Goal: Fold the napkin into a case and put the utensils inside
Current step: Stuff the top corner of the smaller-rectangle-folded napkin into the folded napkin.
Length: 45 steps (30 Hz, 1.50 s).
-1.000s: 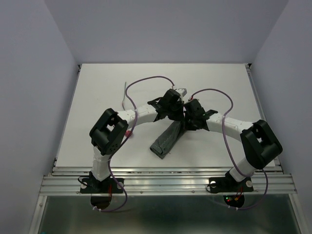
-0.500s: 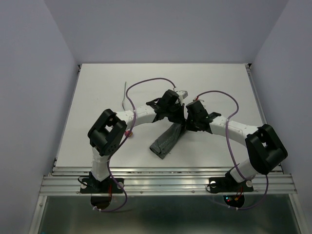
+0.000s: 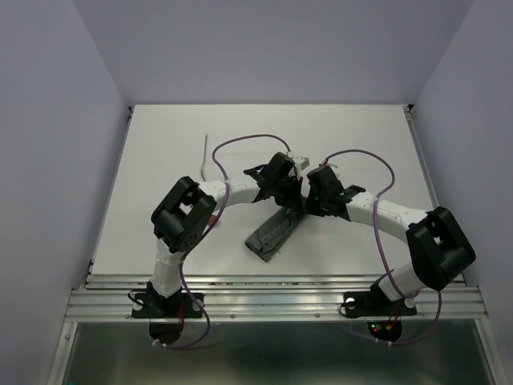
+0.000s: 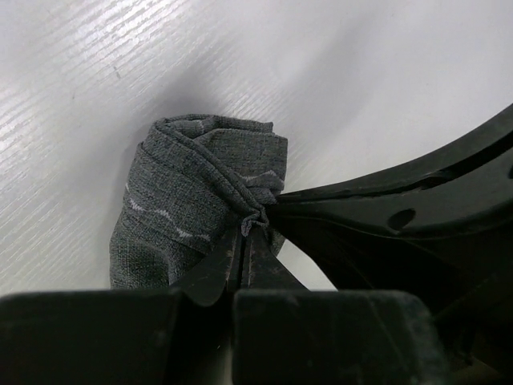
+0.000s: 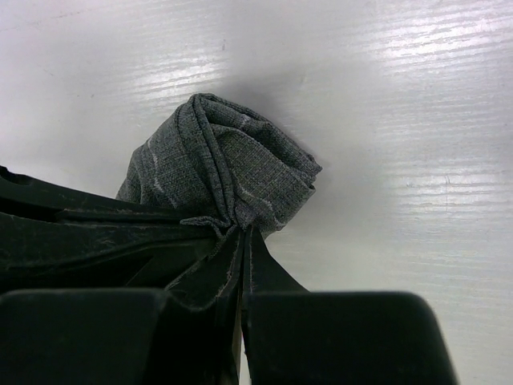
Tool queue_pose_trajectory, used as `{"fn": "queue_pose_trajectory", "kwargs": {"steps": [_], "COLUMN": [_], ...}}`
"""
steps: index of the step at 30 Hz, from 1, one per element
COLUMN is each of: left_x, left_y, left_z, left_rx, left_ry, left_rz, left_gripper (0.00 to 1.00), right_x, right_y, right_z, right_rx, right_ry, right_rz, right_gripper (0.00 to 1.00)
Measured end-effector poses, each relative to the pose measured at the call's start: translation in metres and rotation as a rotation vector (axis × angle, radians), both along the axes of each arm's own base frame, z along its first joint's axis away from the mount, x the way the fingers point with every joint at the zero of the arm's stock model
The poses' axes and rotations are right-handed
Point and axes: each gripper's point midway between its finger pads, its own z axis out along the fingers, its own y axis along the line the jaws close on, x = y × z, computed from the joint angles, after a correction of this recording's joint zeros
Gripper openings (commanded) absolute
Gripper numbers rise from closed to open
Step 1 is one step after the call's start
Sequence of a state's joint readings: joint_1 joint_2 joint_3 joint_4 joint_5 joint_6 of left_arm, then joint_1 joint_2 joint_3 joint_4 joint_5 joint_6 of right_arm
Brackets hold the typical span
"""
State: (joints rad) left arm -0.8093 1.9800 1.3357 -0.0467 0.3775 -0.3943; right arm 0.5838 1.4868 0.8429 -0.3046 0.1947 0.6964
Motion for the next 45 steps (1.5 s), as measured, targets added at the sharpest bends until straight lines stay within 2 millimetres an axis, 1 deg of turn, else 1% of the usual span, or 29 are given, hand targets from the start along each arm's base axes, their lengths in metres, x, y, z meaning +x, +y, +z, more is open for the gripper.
{"fn": "queue_pose_trajectory", "kwargs": {"steps": [5, 14, 24, 37, 41, 45], "left_x": [-0.002, 0.002, 0.001, 0.001, 0.001, 0.003], "left_y": [0.002, -0.001, -0.009, -0.01, -0.007, 0.004], "left_z": [-0.008, -0.019, -0.02, -0.021, -0.021, -0.013], "left_rx": [0.02, 0.042, 0.037, 0.048, 0.056, 0.057], "left_ry": [0.009, 0.024, 0.031, 0.033, 0.026, 0.023], "left_rz": [-0.009, -0.005, 0.004, 0.016, 0.008, 0.011], "left_gripper": [0.0, 0.0, 0.0, 0.0, 0.0, 0.0], "right_x": [-0.001, 0.0, 0.001, 0.002, 0.002, 0.003], "right_y": [-0.001, 0.0, 0.002, 0.003, 0.003, 0.003], "right_z": [-0.001, -0.001, 0.001, 0.003, 0.004, 0.004], "right_rx": [-0.001, 0.003, 0.015, 0.029, 0.034, 0.044], "right_ry": [0.002, 0.001, -0.004, -0.013, -0.015, -0.014], "right_rz": [-0.001, -0.003, -0.002, -0.012, -0.027, -0.047], "right_gripper": [0.01, 0.01, 0.01, 0.01, 0.01, 0.01]}}
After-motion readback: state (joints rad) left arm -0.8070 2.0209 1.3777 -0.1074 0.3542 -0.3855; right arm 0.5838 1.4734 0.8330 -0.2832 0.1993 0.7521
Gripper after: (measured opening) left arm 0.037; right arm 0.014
